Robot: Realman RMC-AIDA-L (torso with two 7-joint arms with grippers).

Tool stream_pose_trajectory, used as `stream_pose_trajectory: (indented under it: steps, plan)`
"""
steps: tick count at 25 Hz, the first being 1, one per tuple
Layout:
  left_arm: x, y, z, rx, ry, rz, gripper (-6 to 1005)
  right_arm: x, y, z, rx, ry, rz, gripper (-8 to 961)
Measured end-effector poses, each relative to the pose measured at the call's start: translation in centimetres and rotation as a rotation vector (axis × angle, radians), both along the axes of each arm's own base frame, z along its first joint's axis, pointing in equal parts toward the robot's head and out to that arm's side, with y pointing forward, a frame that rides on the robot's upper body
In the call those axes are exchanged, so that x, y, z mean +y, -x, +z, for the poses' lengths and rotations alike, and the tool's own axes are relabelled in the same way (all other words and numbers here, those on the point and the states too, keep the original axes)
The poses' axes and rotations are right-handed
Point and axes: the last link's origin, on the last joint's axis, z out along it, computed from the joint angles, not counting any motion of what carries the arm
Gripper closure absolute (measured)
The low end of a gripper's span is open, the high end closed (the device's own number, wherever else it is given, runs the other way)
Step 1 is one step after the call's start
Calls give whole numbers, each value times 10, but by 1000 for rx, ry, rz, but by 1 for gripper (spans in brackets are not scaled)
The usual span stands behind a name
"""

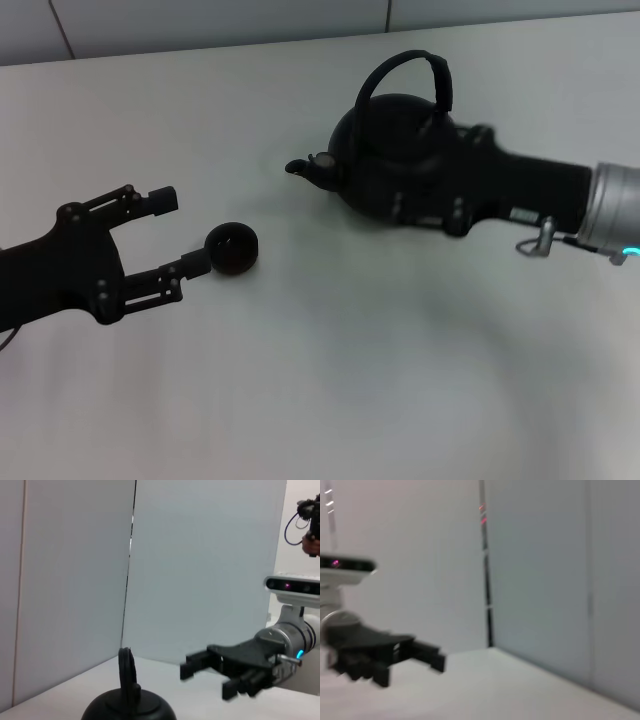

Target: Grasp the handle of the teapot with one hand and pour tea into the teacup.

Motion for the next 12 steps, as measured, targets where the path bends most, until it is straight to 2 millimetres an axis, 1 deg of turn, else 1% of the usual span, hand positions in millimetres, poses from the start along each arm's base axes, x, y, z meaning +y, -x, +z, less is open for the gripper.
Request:
stream_pose_trajectory:
  steps: [8, 12]
  plan:
    - [-7, 2, 7, -43, -14, -5, 203, -6, 1, -3, -18, 40, 27, 237]
    - [-7, 3, 6, -46, -12, 0, 203, -7, 1, -4, -25, 42, 32, 236]
